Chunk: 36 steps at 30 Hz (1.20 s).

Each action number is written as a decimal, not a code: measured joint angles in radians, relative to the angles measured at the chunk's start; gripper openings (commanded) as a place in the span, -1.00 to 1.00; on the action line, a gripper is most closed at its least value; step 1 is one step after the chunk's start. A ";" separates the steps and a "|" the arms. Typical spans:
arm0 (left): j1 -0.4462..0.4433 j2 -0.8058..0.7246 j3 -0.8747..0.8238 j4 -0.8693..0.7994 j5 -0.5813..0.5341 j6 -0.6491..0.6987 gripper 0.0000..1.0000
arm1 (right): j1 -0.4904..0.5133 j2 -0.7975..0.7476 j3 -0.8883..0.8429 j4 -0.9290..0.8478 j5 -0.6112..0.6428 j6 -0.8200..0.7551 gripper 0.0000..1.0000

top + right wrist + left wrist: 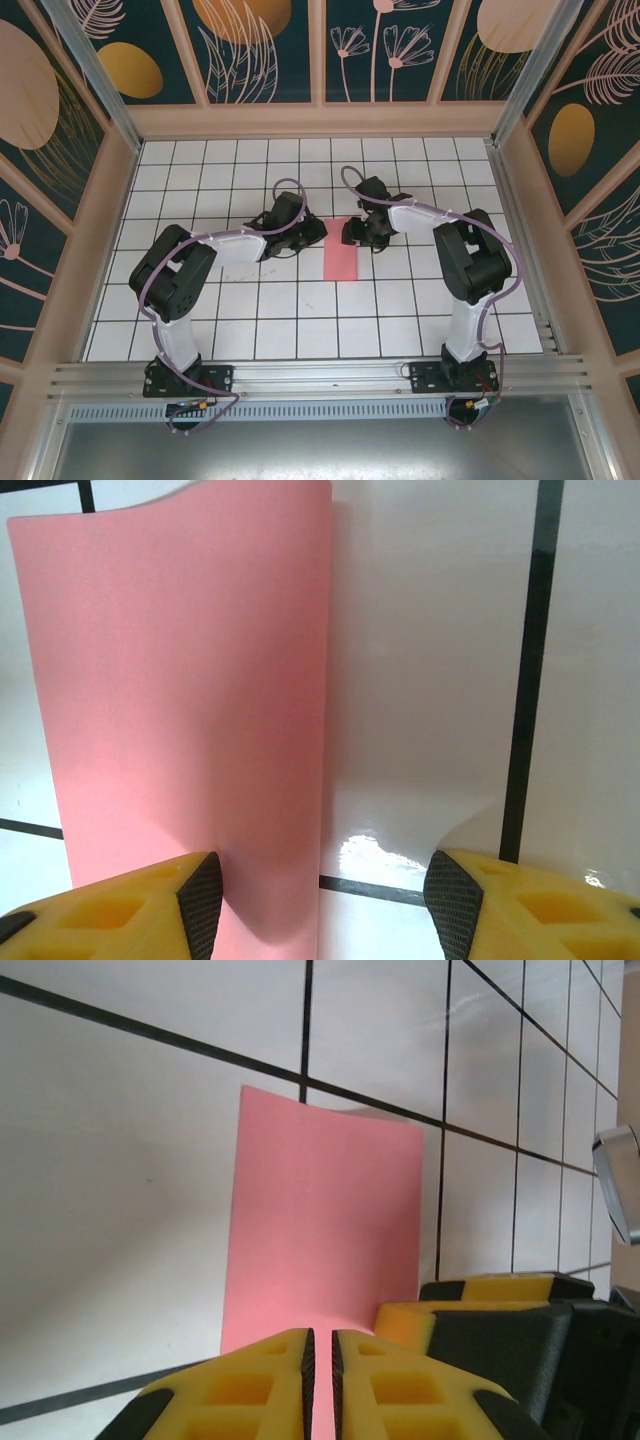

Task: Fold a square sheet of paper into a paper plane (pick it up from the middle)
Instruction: First fold in half a square sheet of paper at the center of the table, then hold the square sheet of paper at the center of the table.

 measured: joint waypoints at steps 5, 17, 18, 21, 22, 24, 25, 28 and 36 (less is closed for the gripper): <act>0.000 0.031 0.018 0.006 0.049 0.000 -0.77 | 0.000 0.002 0.002 -0.003 0.002 -0.003 0.24; 0.000 0.140 0.088 0.008 0.132 0.000 -0.84 | 0.000 0.004 0.002 -0.003 0.003 -0.004 0.24; 0.000 0.145 0.090 0.008 0.137 0.000 -0.84 | 0.000 0.004 0.003 -0.003 0.002 -0.004 0.24; 0.000 0.157 0.095 0.010 0.156 0.000 -0.92 | 0.000 0.004 0.003 -0.004 0.002 -0.004 0.24; 0.000 0.160 0.098 0.009 0.155 0.001 -0.95 | 0.000 0.004 0.003 -0.004 0.002 -0.004 0.24; 0.000 0.164 0.104 0.006 0.154 0.004 -1.00 | 0.000 0.004 0.003 -0.004 0.002 -0.004 0.25; 0.000 0.164 0.105 0.006 0.154 0.003 -1.00 | 0.000 0.004 0.003 -0.004 0.002 -0.004 0.25; 0.000 0.164 0.105 0.005 0.154 0.003 -1.00 | 0.000 0.004 0.003 -0.004 0.003 -0.004 0.25; -0.002 0.162 0.097 -0.004 0.154 0.004 -1.00 | 0.000 0.006 0.005 -0.004 0.003 -0.003 0.24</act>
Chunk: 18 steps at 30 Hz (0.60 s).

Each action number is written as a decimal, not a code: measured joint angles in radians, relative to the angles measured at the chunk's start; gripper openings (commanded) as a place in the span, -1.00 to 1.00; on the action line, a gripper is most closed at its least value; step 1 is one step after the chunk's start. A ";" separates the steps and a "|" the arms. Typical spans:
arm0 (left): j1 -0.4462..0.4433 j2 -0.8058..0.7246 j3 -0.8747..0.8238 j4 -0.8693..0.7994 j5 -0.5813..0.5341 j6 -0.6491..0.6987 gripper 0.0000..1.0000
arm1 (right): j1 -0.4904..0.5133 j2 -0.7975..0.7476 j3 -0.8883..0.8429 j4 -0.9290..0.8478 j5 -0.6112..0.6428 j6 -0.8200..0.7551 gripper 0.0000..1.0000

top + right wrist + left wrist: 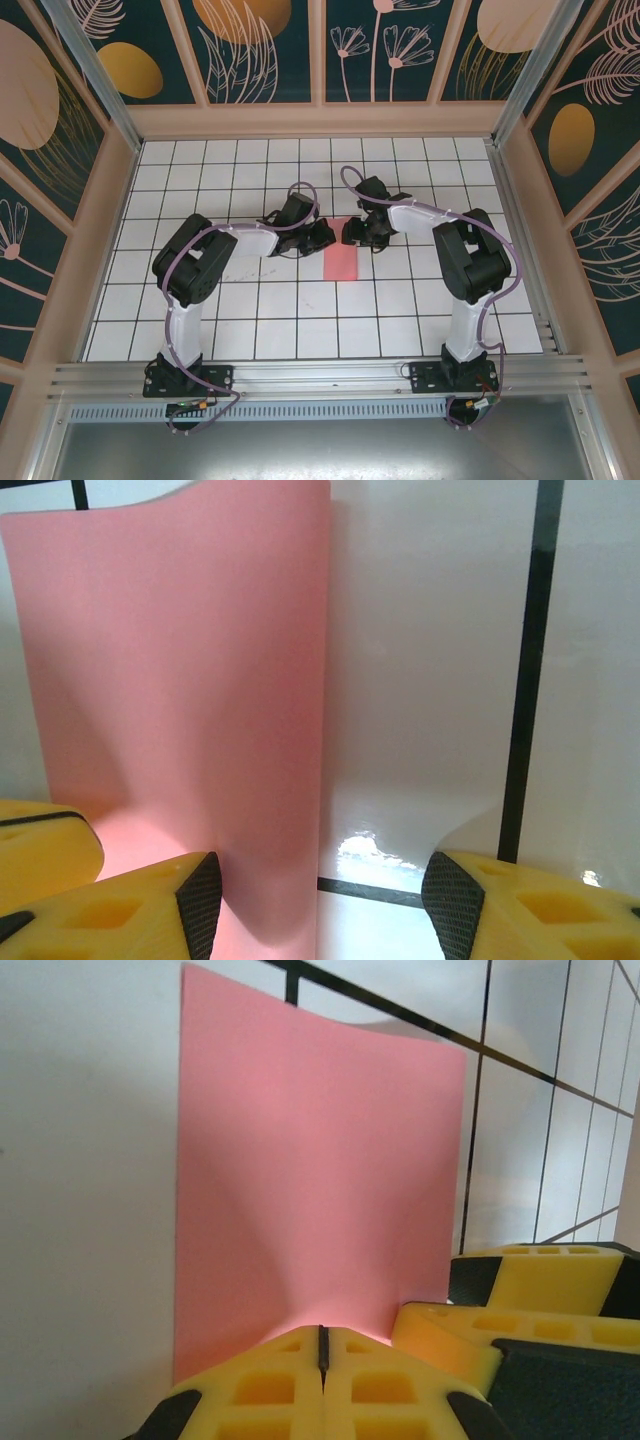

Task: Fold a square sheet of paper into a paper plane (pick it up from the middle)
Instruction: Hold the square sheet of paper at the center of the table.

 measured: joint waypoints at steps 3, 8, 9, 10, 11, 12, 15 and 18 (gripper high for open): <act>-0.003 -0.005 -0.019 -0.002 0.001 0.000 -1.00 | 0.000 0.000 0.001 -0.001 0.000 0.000 0.25; -0.009 -0.006 -0.024 -0.007 0.003 0.000 -1.00 | 0.000 0.000 0.002 -0.002 0.000 0.000 0.25; -0.010 -0.006 -0.024 -0.008 0.003 0.000 -1.00 | 0.000 0.000 0.002 -0.003 0.000 0.000 0.25; -0.010 -0.006 -0.024 -0.009 0.003 0.000 -1.00 | 0.000 0.000 0.002 -0.003 0.000 0.000 0.25; -0.010 -0.006 -0.024 -0.010 0.003 0.000 -1.00 | 0.000 0.000 0.002 -0.003 0.000 0.000 0.26; -0.010 -0.006 -0.024 -0.012 0.002 0.000 -1.00 | 0.000 0.000 0.002 -0.003 0.000 0.000 0.26; -0.010 -0.006 -0.029 -0.016 -0.005 0.000 -1.00 | 0.000 0.000 0.006 -0.006 -0.002 0.000 0.28; -0.010 -0.006 -0.036 -0.007 -0.005 0.000 -1.00 | 0.001 0.000 0.013 -0.014 -0.008 0.000 0.33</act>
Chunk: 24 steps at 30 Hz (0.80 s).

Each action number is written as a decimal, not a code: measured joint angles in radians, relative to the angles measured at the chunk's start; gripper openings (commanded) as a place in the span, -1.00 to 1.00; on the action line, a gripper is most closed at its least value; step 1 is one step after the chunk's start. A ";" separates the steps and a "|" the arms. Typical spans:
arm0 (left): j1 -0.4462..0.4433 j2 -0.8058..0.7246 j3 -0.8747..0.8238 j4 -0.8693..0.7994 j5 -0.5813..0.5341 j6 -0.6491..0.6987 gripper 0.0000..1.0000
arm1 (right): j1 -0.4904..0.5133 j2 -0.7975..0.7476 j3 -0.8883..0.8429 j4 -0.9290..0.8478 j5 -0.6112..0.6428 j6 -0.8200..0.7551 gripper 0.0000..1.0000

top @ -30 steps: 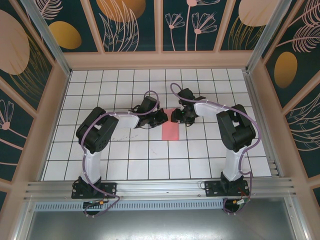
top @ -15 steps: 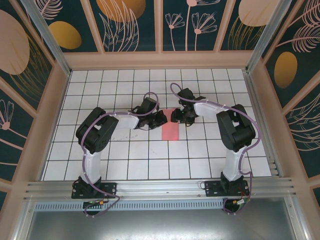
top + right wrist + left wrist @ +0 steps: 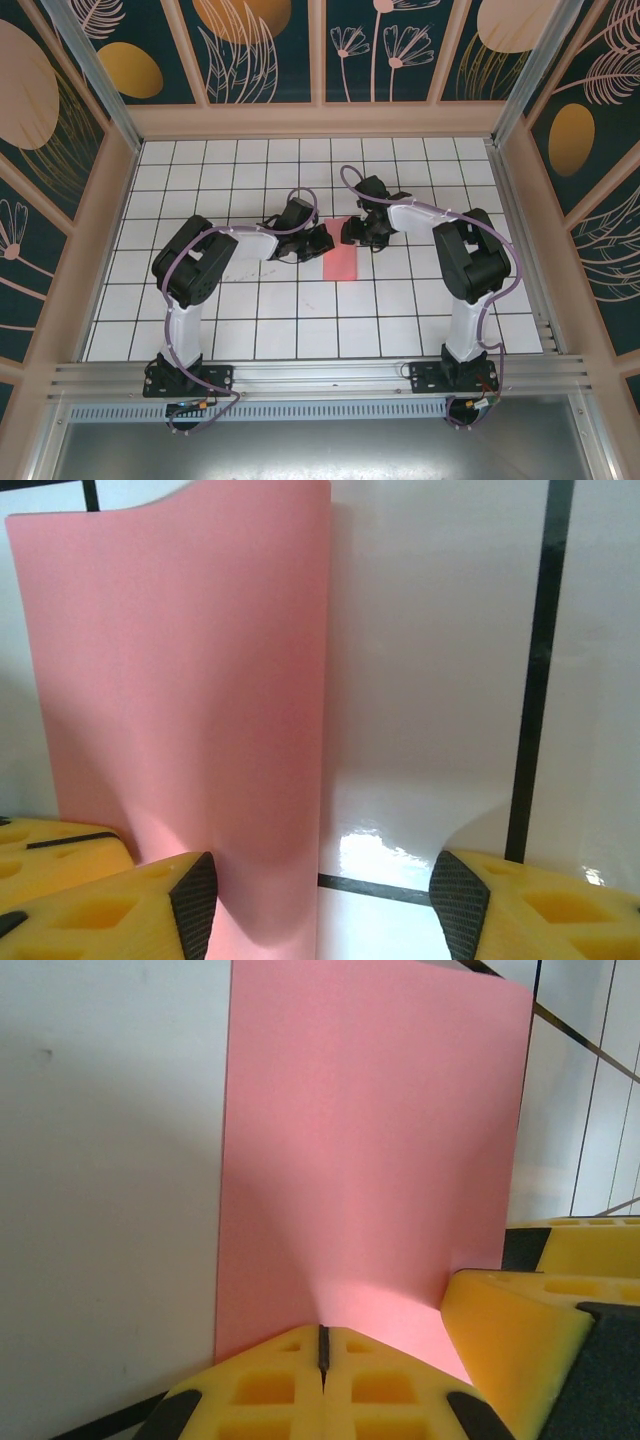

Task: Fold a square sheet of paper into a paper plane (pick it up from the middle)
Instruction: Hold the square sheet of paper at the center of the table.

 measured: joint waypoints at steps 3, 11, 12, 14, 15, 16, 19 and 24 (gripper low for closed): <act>0.000 0.000 -0.008 0.016 0.001 0.000 -1.00 | -0.002 0.000 0.014 -0.005 0.002 0.000 0.38; 0.000 0.000 -0.015 0.031 0.001 0.000 -1.00 | -0.051 -0.132 -0.033 0.103 -0.097 0.040 -0.19; 0.000 0.000 -0.015 0.031 0.002 0.000 -1.00 | -0.066 -0.169 -0.060 0.135 -0.135 0.054 -0.37; 0.000 0.000 -0.017 0.034 0.002 0.000 -1.00 | -0.097 -0.237 -0.122 0.212 -0.221 0.093 -0.58; 0.000 0.000 -0.017 0.035 0.002 0.000 -1.00 | -0.109 -0.257 -0.149 0.248 -0.258 0.109 -0.68; 0.000 0.000 -0.017 0.035 0.002 0.000 -1.00 | -0.118 -0.267 -0.173 0.278 -0.294 0.123 -0.78; 0.000 0.000 -0.017 0.036 0.002 0.000 -1.00 | -0.120 -0.257 -0.227 0.341 -0.376 0.157 -0.97; 0.000 0.000 -0.017 0.036 0.002 0.000 -1.00 | -0.119 -0.200 -0.270 0.392 -0.462 0.174 -1.00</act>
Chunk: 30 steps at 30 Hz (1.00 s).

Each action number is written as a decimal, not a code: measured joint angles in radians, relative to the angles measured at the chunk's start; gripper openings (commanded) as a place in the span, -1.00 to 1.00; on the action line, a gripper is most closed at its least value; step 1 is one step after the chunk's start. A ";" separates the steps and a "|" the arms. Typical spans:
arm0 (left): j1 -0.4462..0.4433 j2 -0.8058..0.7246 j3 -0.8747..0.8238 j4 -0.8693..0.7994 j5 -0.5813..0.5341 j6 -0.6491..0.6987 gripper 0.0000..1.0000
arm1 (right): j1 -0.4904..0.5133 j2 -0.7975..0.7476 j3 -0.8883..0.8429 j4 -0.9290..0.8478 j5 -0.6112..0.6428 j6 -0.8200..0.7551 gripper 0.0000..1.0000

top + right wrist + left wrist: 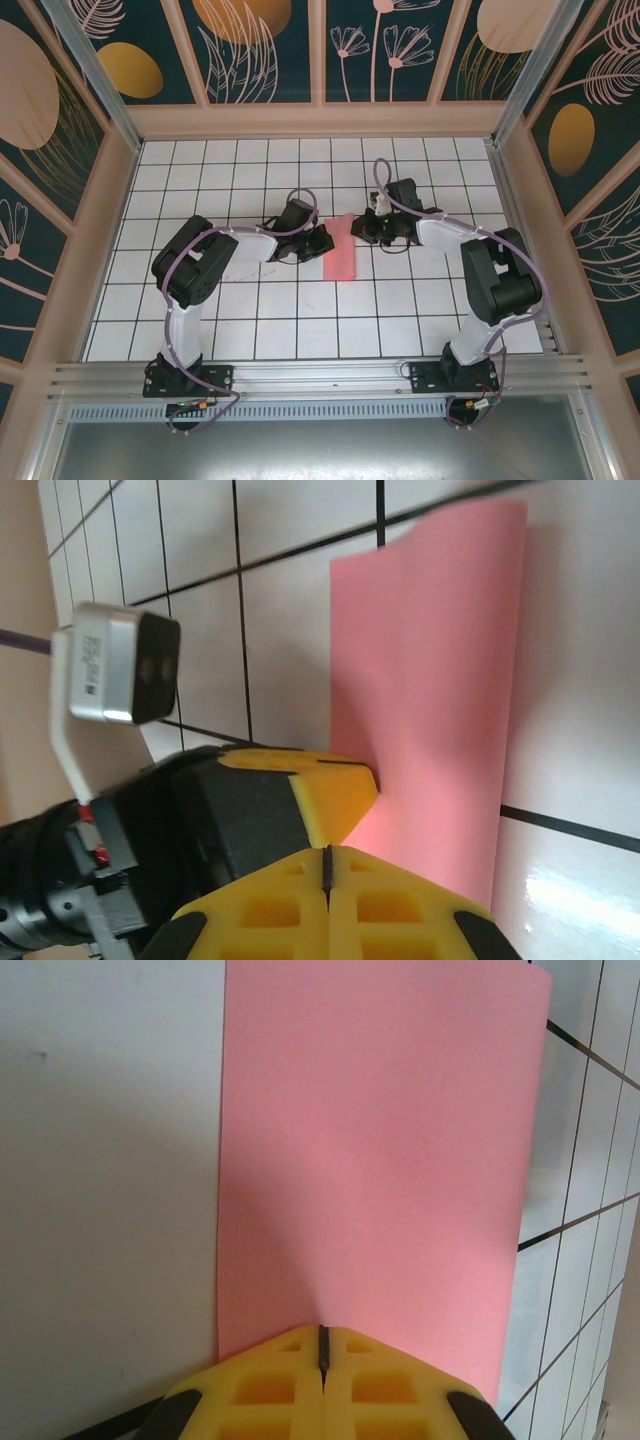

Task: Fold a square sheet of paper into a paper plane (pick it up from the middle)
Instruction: Hold the square sheet of paper at the center of the table, then fold the square sheet of paper in half at the center of the table.

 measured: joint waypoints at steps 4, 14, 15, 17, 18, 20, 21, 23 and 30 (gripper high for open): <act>0.000 0.000 0.000 0.000 0.000 0.000 -1.00 | -0.001 0.022 -0.018 0.043 -0.046 0.012 -1.00; 0.000 0.002 0.000 0.001 0.003 0.004 -1.00 | -0.010 0.095 -0.041 0.102 -0.085 0.011 -1.00; 0.000 0.002 0.000 0.001 0.003 0.004 -1.00 | -0.013 0.100 -0.045 0.102 -0.084 0.007 -1.00; 0.000 0.002 0.000 0.001 0.003 0.004 -1.00 | -0.024 0.105 -0.064 0.103 -0.081 -0.005 -1.00; 0.000 0.002 0.000 0.001 0.003 0.004 -1.00 | -0.032 0.105 -0.077 0.103 -0.080 -0.012 -1.00; 0.000 0.002 0.000 0.001 0.003 0.005 -1.00 | -0.048 0.108 -0.100 0.102 -0.080 -0.023 -1.00; 0.000 0.002 0.000 0.001 0.003 0.005 -1.00 | -0.055 0.111 -0.109 0.103 -0.080 -0.031 -1.00; 0.000 0.002 0.000 0.002 0.003 0.005 -1.00 | -0.065 0.120 -0.122 0.104 -0.081 -0.040 -1.00; 0.000 0.004 0.000 0.005 0.004 0.007 -1.00 | -0.067 0.115 -0.125 0.111 -0.072 -0.047 -1.00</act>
